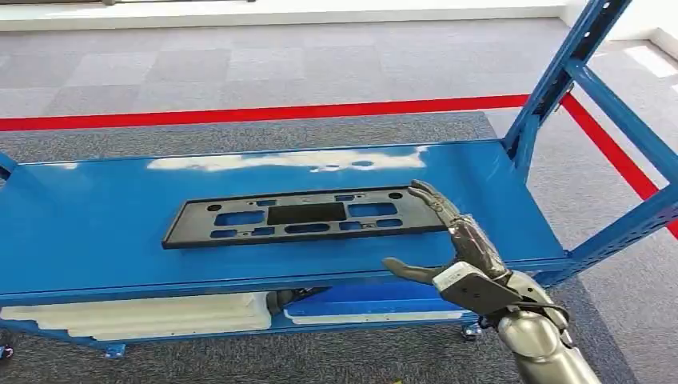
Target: Take the parts from the cabinet and place them on the table.
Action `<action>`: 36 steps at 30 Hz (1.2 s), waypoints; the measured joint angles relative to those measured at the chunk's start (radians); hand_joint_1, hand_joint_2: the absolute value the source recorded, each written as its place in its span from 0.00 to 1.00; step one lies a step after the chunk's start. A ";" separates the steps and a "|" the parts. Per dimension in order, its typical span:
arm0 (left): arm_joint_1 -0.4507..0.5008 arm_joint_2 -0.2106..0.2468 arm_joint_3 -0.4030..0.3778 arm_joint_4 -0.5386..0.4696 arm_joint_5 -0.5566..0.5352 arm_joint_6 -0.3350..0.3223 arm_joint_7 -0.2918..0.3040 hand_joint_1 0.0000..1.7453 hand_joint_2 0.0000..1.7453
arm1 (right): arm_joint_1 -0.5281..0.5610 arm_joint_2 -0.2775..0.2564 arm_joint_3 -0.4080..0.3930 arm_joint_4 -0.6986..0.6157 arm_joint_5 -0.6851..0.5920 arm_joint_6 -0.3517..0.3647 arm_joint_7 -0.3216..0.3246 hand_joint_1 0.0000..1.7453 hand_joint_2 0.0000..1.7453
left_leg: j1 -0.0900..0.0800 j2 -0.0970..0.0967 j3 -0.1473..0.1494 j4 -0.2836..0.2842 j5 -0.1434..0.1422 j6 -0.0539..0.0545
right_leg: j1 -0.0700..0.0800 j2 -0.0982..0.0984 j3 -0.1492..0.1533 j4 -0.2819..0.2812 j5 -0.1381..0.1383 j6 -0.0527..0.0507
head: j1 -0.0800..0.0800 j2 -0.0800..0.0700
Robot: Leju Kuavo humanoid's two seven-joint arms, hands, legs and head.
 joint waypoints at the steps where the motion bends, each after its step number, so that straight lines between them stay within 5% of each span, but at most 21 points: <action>1: 0.000 0.000 0.000 0.000 0.000 0.000 0.000 0.00 0.00 | 0.000 0.000 0.000 0.000 0.000 0.000 0.000 0.00 1.00 | 0.000 0.000 0.000 0.000 0.000 0.000 | 0.000 0.000 0.000 0.000 0.000 0.000 | 0.000 0.000; 36: 0.000 0.000 0.000 0.000 0.000 0.000 0.000 0.00 0.00 | 0.000 -0.002 0.000 0.000 0.000 0.000 0.000 0.00 1.00 | 0.000 0.000 0.000 0.000 0.000 0.000 | 0.000 0.000 0.000 0.000 0.000 0.000 | 0.000 0.000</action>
